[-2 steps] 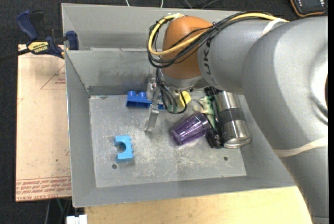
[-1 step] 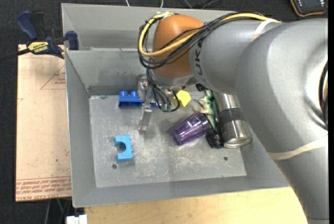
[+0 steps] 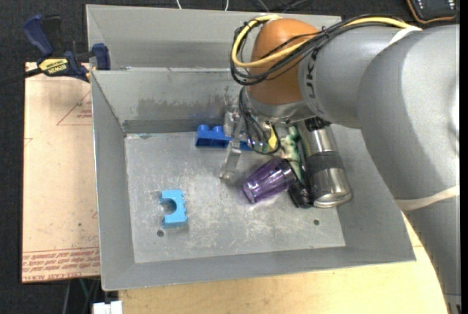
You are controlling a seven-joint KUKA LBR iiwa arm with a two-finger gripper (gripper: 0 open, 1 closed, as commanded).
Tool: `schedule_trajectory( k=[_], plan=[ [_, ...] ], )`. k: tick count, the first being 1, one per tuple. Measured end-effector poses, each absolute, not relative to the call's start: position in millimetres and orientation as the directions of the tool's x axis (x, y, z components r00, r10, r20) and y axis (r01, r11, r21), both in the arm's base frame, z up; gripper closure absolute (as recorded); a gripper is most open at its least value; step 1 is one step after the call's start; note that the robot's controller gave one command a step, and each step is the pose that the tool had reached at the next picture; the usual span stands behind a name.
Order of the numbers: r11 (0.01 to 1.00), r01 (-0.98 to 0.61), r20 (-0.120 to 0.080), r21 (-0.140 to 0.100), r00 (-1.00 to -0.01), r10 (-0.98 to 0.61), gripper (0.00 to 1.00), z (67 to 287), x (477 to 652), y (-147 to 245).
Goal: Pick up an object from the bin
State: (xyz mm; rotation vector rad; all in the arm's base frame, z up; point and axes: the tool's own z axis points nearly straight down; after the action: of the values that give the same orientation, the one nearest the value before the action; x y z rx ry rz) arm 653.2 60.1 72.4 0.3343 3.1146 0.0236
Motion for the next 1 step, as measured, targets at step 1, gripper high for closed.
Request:
schedule_trajectory(
  k=[1],
  plan=[
    [0.992,0.122,-0.012,0.021,-0.992,0.122,0.0,71.7,652.7,110.8]
  ],
)
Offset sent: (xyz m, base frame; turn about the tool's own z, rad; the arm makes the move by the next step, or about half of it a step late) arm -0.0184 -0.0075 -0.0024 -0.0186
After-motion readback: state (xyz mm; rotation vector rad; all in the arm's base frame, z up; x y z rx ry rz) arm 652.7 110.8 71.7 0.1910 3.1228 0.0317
